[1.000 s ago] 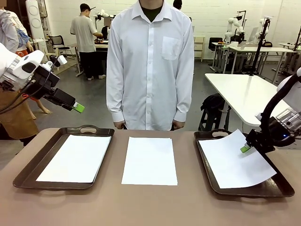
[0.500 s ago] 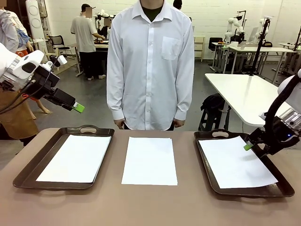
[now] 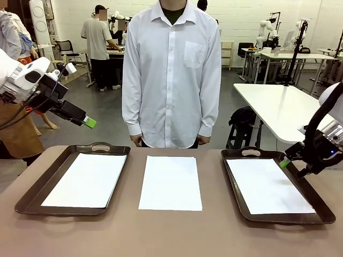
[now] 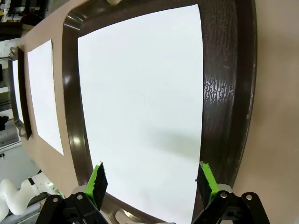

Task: Sort the A4 documents.
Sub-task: Place the A4 Paper in the designated Handle tray, then receive the A4 Paper.

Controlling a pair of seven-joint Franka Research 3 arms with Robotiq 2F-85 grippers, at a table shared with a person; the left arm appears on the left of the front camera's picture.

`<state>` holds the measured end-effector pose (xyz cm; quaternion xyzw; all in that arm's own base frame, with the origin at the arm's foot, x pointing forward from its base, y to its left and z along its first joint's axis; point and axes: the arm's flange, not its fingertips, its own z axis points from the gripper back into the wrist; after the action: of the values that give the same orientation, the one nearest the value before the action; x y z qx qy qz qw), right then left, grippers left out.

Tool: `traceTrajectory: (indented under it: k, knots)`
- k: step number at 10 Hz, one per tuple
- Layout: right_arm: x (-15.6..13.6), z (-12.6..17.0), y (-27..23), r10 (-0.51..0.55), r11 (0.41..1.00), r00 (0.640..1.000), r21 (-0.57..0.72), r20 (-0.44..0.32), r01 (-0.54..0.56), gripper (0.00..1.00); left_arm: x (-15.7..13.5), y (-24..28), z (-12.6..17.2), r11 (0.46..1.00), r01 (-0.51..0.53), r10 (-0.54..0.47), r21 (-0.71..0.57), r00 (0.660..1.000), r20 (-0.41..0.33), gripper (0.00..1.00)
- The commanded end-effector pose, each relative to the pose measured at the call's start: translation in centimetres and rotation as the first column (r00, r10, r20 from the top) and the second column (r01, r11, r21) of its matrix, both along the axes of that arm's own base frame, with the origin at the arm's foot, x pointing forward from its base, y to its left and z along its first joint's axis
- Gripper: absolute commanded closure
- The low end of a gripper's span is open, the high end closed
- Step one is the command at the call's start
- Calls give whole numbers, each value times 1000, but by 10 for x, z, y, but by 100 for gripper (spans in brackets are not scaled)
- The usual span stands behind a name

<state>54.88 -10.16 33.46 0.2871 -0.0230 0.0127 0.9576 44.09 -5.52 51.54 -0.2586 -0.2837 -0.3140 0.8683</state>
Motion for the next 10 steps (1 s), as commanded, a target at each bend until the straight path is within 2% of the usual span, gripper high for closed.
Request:
traceTrajectory:
  k: [1, 10]
  knots:
    - [0, 0, -1, -1, 1000, 1000, 0, 0, 1, 0, 0, 1, 0, 1000, 0, 0, -3, 1000, 2, 0]
    - [0, 0, -1, -1, 1000, 1000, 0, 0, 1, 0, 0, 1, 0, 1000, 0, 0, -3, 1000, 2, 0]
